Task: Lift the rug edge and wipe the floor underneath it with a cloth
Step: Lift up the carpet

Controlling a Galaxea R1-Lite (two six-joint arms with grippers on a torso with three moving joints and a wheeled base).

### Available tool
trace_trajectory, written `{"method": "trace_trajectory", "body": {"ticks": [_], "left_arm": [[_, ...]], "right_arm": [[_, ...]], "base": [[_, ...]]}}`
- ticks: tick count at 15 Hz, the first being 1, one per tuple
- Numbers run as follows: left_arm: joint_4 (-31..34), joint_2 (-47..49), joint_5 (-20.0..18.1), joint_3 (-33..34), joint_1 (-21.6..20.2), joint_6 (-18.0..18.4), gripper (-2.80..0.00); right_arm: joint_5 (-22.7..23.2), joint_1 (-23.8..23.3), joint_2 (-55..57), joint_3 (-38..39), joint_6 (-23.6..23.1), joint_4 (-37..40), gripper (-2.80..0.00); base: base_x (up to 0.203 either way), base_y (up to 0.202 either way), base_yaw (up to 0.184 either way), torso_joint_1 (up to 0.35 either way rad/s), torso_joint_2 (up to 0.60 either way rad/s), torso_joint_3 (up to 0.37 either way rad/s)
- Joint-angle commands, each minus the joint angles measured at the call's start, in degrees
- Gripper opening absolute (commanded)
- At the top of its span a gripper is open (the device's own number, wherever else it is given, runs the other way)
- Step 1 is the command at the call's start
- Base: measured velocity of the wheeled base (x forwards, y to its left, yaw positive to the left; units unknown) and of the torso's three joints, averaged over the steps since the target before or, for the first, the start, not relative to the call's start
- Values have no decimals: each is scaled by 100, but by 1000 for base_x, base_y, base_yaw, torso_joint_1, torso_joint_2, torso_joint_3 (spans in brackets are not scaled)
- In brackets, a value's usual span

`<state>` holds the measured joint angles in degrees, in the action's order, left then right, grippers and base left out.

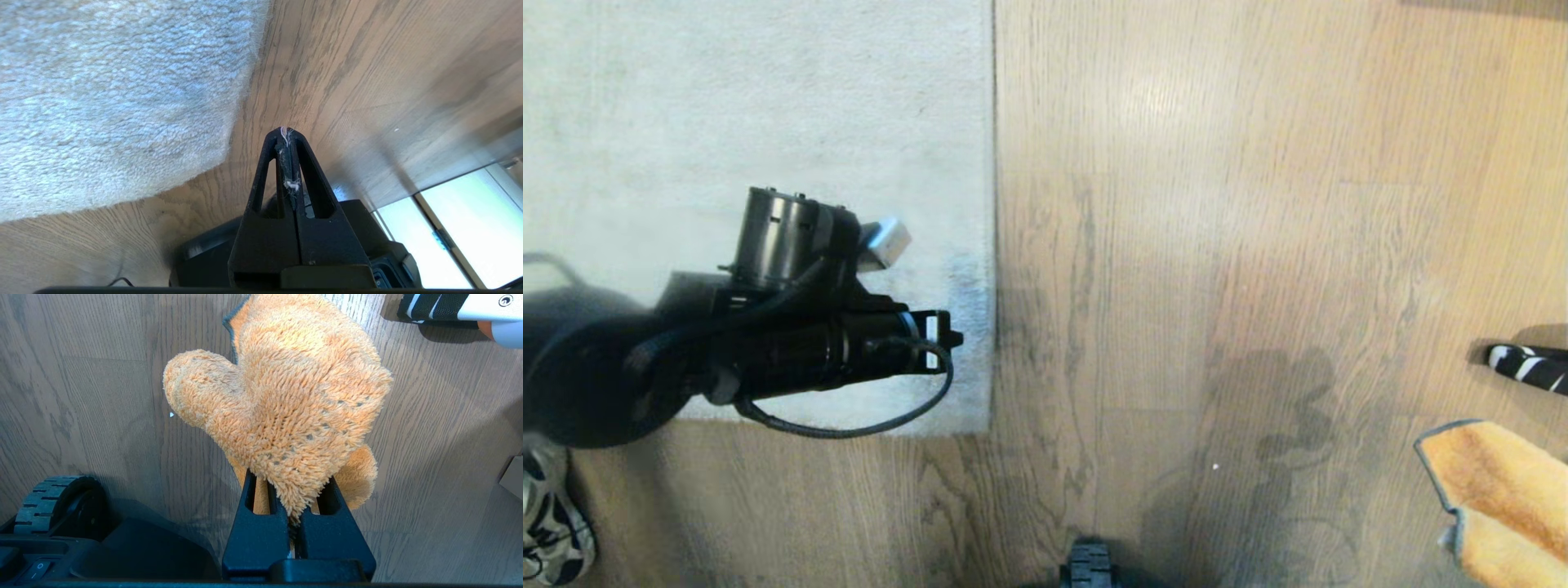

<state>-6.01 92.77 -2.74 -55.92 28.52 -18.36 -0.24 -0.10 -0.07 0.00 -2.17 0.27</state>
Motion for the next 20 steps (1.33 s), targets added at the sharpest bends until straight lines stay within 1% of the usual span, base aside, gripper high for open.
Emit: {"method": "trace_trajectory", "body": {"ticks": [1, 2, 6, 8, 9, 12, 13, 17, 20], "left_arm": [[0, 66, 53, -7, 61, -19, -280], [-1, 79, 81, -2, 66, -19, 0], [-2, 257, 94, -138, 98, -19, 0], [2, 458, 211, -322, 156, -19, 0], [9, 544, 362, -427, 211, -19, 0], [97, 791, 1055, -692, 353, -19, 0], [252, 830, 1182, -808, 363, -14, 0], [1308, 868, 1289, -1398, 399, -19, 0], [1847, 959, 1494, -1745, 454, -13, 0]], "right_arm": [[-2, 1, 7, 0, -3, 0, -280], [-2, 1, 7, 0, -3, 0, -280], [-2, 1, 7, 0, -3, 0, -280], [-2, 1, 7, 0, -3, 0, -280], [-2, 1, 7, 0, -3, 0, -280], [-2, 1, 7, 0, -3, 0, -280], [-2, 1, 7, 0, -3, 0, -280], [-2, 1, 7, 0, -3, 0, -280], [-2, 1, 7, 0, -3, 0, -280]], "base": [[0, 0, 0, 0, 0, 0], [0, 0, 0, 0, 0, 0], [0, 0, 0, 0, 0, 0], [0, 0, 0, 0, 0, 0], [0, 0, 0, 0, 0, 0], [0, 0, 0, 0, 0, 0], [0, 0, 0, 0, 0, 0], [0, 0, 0, 0, 0, 0], [0, 0, 0, 0, 0, 0]]}}
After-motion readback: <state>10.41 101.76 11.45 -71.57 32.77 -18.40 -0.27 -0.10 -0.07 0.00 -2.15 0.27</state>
